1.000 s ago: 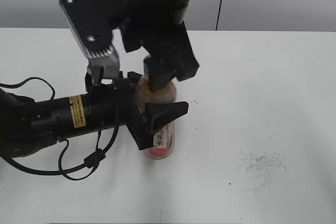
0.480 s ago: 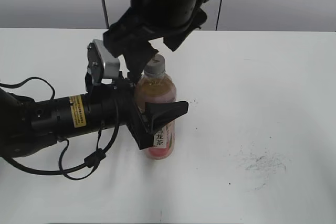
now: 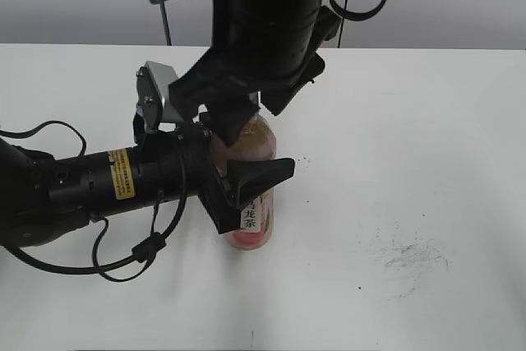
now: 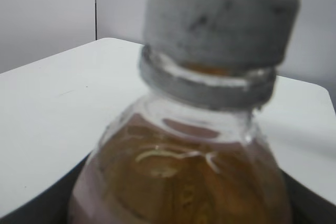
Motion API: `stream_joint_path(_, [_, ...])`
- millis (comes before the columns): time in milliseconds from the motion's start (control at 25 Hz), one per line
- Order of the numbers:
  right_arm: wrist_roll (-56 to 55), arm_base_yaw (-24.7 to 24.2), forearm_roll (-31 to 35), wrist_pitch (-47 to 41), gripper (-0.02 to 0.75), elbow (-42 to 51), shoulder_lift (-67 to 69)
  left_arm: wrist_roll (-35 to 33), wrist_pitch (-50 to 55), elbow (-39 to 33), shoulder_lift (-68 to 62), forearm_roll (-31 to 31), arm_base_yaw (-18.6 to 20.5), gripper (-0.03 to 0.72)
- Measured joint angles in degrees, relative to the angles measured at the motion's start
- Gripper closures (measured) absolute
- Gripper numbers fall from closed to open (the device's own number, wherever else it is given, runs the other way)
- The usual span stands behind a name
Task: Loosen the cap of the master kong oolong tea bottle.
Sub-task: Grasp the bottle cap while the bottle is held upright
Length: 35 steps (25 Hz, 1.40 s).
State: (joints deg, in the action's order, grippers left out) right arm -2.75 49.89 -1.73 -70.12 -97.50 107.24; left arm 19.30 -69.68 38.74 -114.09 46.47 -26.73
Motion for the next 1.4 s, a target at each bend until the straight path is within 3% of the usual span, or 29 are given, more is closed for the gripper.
stream_joint_path(160, [-0.1,0.0,-2.0,0.0,0.304,-0.1,0.0,0.0,0.0,0.0,0.0,0.0,0.0,0.242])
stream_joint_path(800, [0.2,0.0,-2.3,0.0,0.314,-1.8,0.2,0.0,0.0,0.0,0.0,0.0,0.0,0.242])
stream_joint_path(1000, [1.6,0.0,-2.2,0.0,0.467,-1.8,0.3,0.0,0.0,0.0,0.0,0.0,0.0,0.242])
stream_joint_path(1080, [4.1,-0.1,-2.2,0.0,0.466,-1.8,0.3,0.0,0.0,0.0,0.0,0.0,0.0,0.242])
stream_joint_path(1240, [19.6,-0.2,-2.3,0.0,0.466,-1.8,0.3,0.0,0.0,0.0,0.0,0.0,0.0,0.242])
stream_joint_path(1400, [54.0,-0.4,-2.3,0.0,0.466,-2.2,0.3,-0.2,-0.1,-0.1,0.0,0.3,0.0,0.242])
